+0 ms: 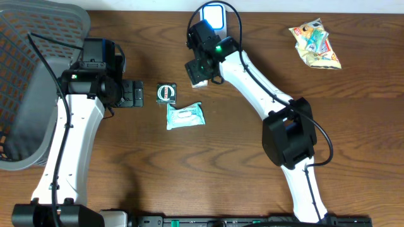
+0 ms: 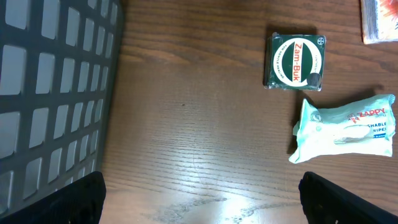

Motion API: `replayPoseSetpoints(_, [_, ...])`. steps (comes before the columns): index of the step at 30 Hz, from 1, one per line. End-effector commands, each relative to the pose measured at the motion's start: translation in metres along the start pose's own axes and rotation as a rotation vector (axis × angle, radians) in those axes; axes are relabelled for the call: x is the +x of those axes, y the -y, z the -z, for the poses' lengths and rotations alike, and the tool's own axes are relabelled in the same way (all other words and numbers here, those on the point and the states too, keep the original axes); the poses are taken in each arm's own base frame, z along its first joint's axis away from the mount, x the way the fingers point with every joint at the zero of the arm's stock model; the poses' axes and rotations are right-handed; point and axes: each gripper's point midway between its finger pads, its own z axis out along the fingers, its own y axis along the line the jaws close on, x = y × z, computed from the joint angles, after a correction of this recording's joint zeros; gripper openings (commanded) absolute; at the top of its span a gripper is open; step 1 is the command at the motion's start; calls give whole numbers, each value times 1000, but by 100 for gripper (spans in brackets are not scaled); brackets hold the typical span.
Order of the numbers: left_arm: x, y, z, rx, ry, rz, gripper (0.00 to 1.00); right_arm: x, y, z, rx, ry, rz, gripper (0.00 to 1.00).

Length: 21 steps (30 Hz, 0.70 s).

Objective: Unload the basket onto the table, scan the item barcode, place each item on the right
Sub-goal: 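Move the right gripper over the orange tissue pack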

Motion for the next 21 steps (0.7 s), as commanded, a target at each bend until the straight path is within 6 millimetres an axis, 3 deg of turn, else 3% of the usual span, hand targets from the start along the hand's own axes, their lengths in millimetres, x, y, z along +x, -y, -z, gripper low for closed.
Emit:
replayPoseSetpoints(1, [3, -1, -3, -10, -13, -8, 98, 0, 11, 1, 25, 1, -40, 64])
replayPoseSetpoints(6, [3, -1, -3, -10, -13, -8, 98, -10, 18, 10, 35, 36, -49, 64])
replayPoseSetpoints(12, [3, -1, -3, -10, -13, -8, 98, -25, 49, 30, 89, 96, -93, 64])
replayPoseSetpoints(18, [3, -1, -3, -10, -13, -7, 98, -21, 55, 33, 63, 75, -112, 83])
replayPoseSetpoints(21, [3, -1, -3, -10, -13, -8, 98, -15, 55, 32, 66, 52, -112, 85])
